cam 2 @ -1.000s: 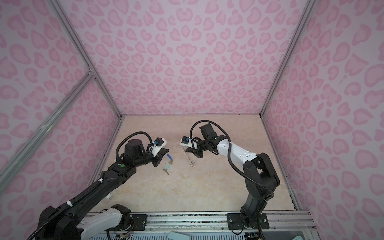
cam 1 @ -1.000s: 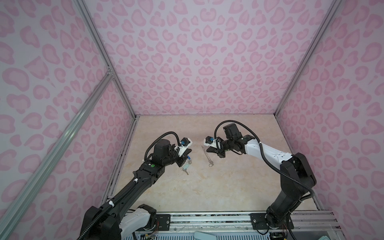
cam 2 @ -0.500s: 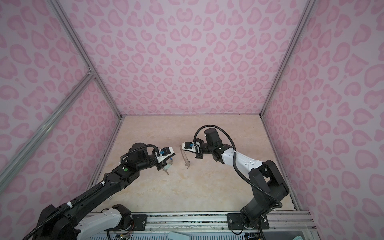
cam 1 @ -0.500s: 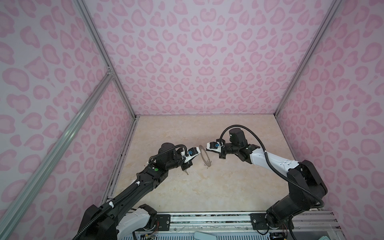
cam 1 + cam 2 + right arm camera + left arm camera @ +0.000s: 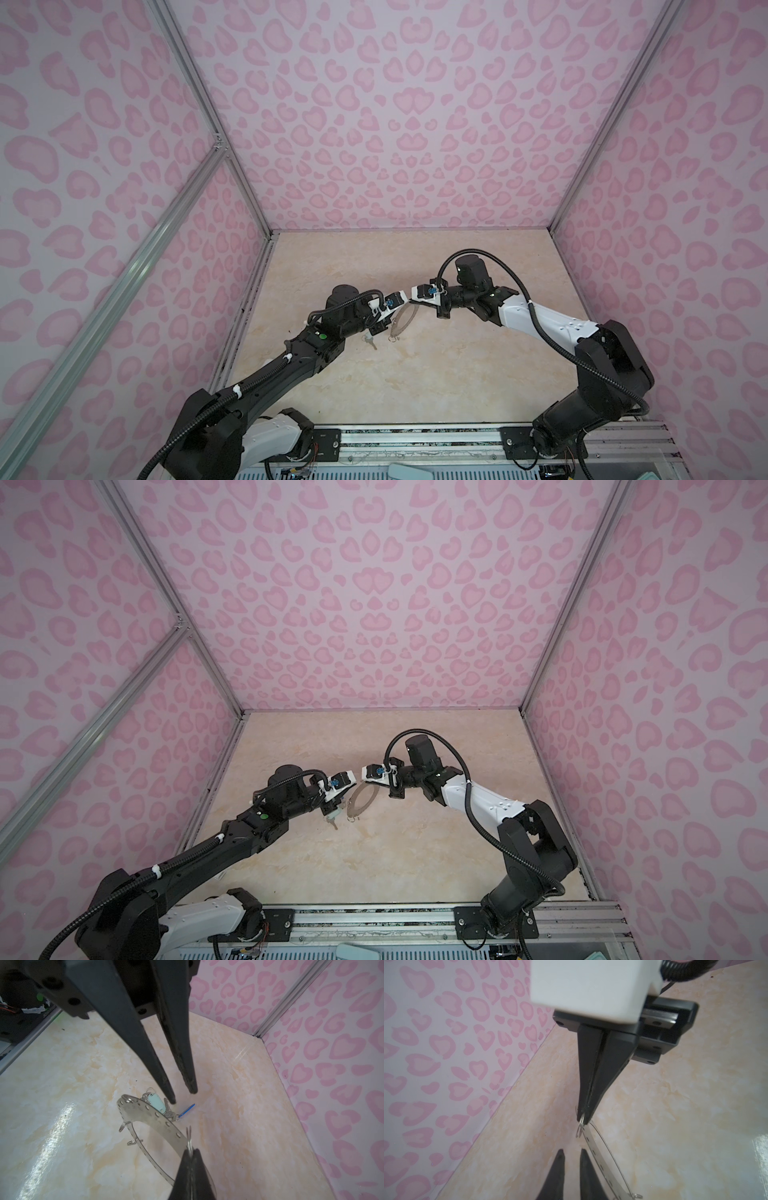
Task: Attach keys to a key ring
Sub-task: Pick up the keyring from the center of the table, then pass the keyring.
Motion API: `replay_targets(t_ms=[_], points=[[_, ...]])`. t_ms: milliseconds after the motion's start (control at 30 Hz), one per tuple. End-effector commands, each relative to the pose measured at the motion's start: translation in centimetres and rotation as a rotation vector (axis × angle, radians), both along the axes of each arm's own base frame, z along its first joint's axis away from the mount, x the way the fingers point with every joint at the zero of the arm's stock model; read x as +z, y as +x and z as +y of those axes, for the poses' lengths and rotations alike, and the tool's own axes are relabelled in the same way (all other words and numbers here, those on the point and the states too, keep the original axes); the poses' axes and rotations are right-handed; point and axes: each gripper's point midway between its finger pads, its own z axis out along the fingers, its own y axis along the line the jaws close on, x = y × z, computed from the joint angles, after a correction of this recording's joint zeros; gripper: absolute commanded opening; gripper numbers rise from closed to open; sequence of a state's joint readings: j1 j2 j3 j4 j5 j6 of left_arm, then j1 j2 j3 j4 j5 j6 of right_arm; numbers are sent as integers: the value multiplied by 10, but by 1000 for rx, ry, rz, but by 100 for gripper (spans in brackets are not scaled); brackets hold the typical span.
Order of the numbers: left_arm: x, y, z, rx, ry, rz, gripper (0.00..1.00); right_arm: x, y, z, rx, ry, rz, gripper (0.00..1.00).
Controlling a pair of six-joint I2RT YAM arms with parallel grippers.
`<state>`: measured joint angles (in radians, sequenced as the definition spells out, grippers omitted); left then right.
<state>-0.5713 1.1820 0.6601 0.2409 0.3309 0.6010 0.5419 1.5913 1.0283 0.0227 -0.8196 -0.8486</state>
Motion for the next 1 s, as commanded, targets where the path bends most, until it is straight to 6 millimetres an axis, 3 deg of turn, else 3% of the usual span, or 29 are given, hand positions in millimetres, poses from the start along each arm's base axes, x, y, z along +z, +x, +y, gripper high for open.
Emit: replay_targets(t_ms=[0,967], points=[[14,6,-4,8,-39,-50,17,1,-2,1,16,6,0,0],[-8,12,-11,9,-43,23,22,10,-4,4,16,122,-38,0]])
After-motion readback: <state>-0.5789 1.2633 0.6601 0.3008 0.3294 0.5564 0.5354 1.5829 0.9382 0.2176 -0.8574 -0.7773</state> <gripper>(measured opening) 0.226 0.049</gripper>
